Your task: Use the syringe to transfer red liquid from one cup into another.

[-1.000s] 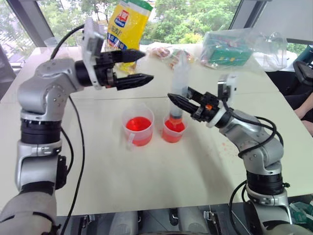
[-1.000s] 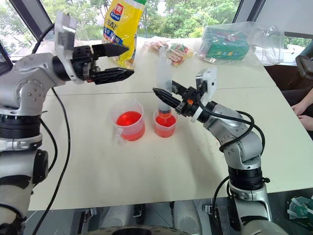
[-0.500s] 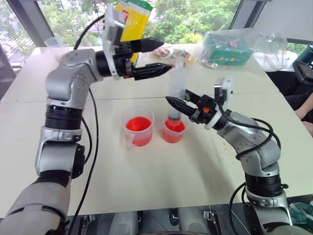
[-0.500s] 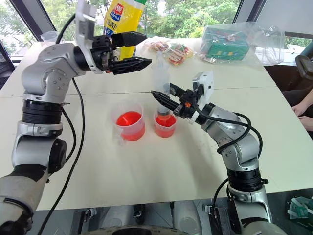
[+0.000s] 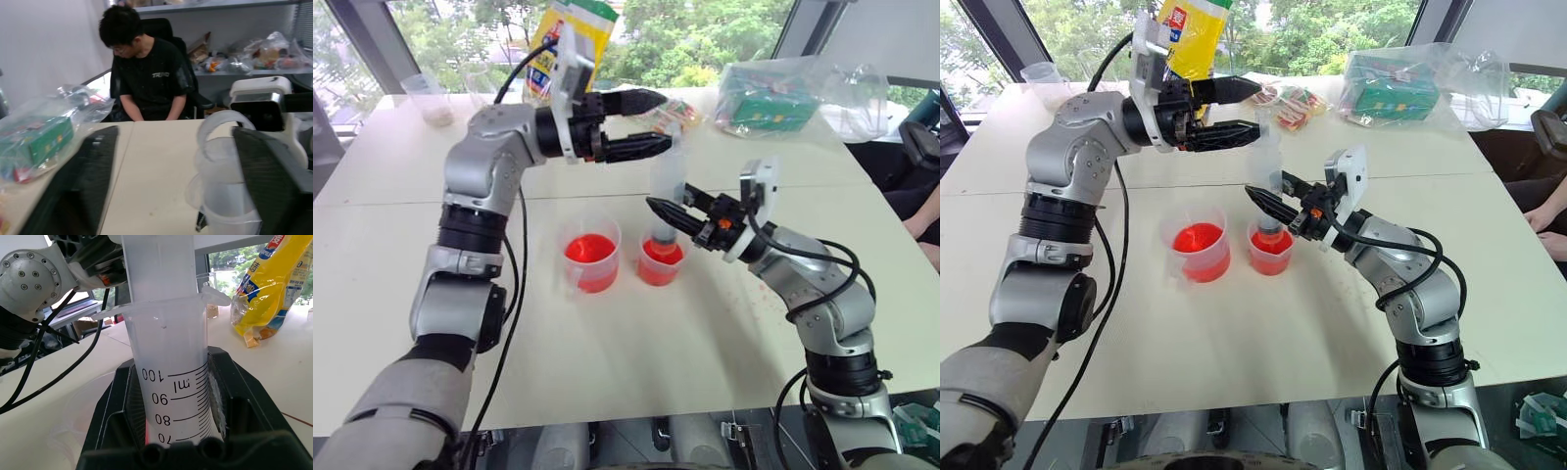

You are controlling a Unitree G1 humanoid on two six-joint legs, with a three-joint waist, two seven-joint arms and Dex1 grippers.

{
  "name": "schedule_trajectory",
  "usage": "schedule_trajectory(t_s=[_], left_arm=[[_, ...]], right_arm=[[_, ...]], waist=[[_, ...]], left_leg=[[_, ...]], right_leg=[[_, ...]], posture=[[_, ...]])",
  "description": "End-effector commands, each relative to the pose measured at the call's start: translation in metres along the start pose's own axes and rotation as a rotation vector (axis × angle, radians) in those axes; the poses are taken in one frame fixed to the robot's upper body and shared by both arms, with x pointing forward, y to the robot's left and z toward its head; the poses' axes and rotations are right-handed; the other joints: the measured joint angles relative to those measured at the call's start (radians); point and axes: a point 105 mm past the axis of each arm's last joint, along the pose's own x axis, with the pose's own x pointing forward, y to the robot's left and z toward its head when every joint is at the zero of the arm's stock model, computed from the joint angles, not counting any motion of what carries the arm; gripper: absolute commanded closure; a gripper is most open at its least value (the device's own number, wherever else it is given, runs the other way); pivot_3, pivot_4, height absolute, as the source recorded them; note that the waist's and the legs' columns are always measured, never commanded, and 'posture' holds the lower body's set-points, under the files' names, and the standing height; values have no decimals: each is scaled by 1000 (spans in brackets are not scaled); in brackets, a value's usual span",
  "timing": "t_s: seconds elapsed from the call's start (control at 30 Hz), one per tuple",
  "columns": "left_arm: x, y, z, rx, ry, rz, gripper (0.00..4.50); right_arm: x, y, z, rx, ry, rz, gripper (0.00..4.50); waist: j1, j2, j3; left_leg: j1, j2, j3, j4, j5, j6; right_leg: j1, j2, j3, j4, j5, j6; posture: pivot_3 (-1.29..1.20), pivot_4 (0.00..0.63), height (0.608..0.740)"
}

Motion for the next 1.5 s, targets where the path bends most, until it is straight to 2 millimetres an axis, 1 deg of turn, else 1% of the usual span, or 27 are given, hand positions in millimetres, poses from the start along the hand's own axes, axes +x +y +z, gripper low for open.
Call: schedule_trajectory(t_s=[0.03,0.13,0.37,0.73,0.97,1.27,1.37,1.43,1.5], left_arm=[[10,-6,8,37,2,-53,2911],[12,-8,8,33,0,-67,4480],[15,-17,0,21,20,-106,4480],[19,-32,-16,-9,61,-157,4480],[24,-38,-22,-30,64,-173,4480],[27,-46,-31,-55,76,-191,4480],[27,-41,-28,-53,86,-173,4480],[25,-37,-26,-53,98,-157,4480],[22,-33,-21,-59,102,-137,3834]], right_arm=[[1,10,21,-64,-70,37,3152],[1,9,22,-69,-72,38,3152],[2,8,32,-92,-92,36,3152],[2,7,57,-114,-150,30,3152],[1,7,66,-131,-162,24,3152],[-3,5,72,-143,-165,12,3152],[-3,6,68,-129,-154,16,3152],[-4,6,62,-116,-140,17,3152],[-4,5,54,-97,-124,13,3152]], waist=[[0,0,0],[0,0,0],[0,0,0],[0,0,0],[0,0,0],[0,0,0],[0,0,0],[0,0,0],[0,0,0]], left_leg=[[0,0,0,0,0,0],[0,0,0,0,0,0],[0,0,0,0,0,0],[0,0,0,0,0,0],[0,0,0,0,0,0],[0,0,-1,0,0,0],[0,0,-1,0,0,0],[0,0,0,0,0,0],[0,0,0,0,0,0]], right_leg=[[0,0,0,0,0,0],[0,0,0,0,0,0],[0,0,0,0,0,0],[0,0,0,0,0,0],[0,0,0,0,0,0],[0,0,0,0,0,0],[0,0,0,0,0,0],[0,0,0,0,0,0],[0,0,0,0,0,0]], posture=[[0,150,740],[0,150,740],[0,150,740],[0,150,740],[0,150,740],[0,150,740],[0,150,740],[0,150,740],[0,150,740]])
